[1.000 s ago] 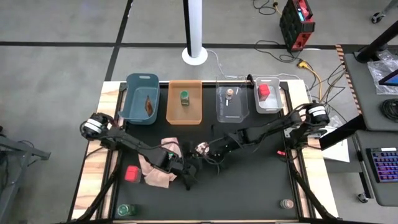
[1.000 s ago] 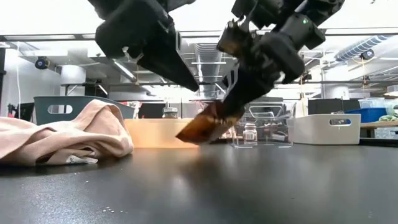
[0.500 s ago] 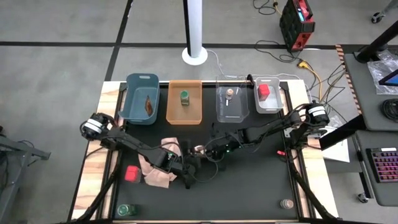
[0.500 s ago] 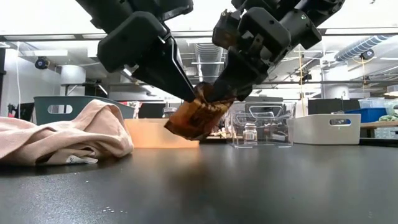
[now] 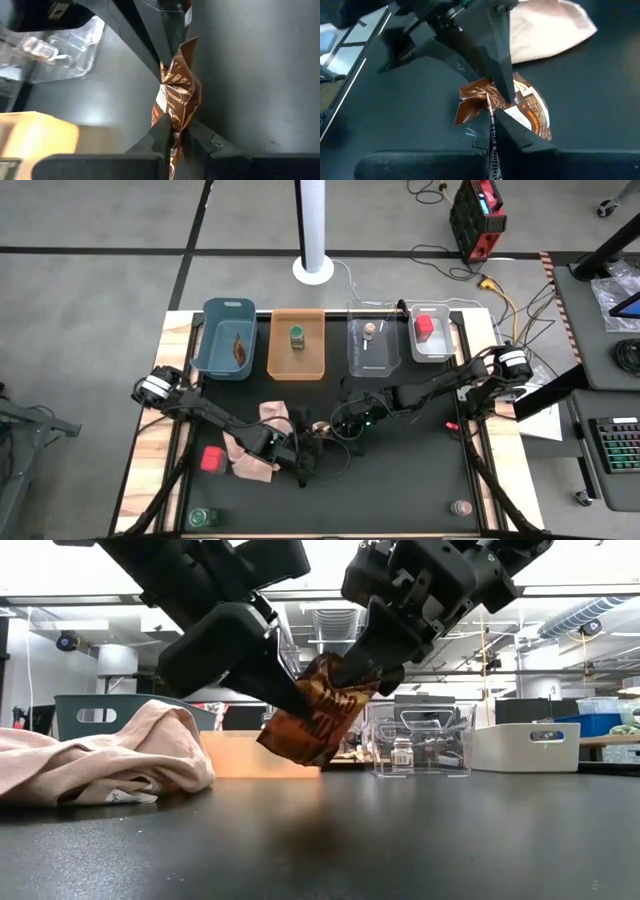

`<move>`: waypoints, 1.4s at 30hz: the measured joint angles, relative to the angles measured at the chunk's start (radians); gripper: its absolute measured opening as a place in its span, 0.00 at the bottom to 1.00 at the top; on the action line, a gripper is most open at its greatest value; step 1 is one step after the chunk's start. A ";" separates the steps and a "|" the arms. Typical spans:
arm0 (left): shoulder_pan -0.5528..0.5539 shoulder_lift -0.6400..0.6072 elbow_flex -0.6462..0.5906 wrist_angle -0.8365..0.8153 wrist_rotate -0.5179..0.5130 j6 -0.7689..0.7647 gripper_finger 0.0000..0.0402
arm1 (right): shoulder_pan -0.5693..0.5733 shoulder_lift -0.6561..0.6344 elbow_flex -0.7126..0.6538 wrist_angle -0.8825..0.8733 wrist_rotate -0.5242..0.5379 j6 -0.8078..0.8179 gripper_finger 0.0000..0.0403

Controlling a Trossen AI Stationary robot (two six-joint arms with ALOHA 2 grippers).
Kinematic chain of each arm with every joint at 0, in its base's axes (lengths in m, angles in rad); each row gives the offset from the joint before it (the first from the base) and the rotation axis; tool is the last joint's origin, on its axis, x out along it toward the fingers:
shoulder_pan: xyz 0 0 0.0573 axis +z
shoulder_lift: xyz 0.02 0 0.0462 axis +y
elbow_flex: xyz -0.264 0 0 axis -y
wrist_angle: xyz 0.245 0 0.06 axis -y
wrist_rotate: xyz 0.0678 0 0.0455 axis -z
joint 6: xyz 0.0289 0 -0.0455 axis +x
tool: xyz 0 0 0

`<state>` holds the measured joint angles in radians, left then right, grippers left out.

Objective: Sort spices by type
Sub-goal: Put the orange seasoning pack into the blue bin

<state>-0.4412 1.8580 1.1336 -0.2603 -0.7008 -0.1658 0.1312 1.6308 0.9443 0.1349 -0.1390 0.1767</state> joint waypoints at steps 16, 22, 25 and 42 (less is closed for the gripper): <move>-0.045 -0.038 -0.116 0.262 -0.086 0.000 0.00 | 0.010 -0.261 -0.029 -0.074 0.045 -0.111 0.43; -0.107 -0.127 -0.177 0.456 -0.169 0.076 0.00 | 0.064 -0.383 -0.133 -0.006 0.092 -0.197 0.56; -0.130 -0.172 -0.243 0.684 -0.173 0.164 0.00 | 0.096 -0.368 -0.208 0.158 0.097 -0.232 0.60; -0.139 -0.206 -0.475 1.296 -0.101 0.317 0.00 | 0.082 -0.085 -0.112 0.435 0.115 -0.328 0.66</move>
<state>-0.5798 1.6515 0.6587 1.0355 -0.8017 0.1510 0.2132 1.5459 0.8323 0.5696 -0.0238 -0.1517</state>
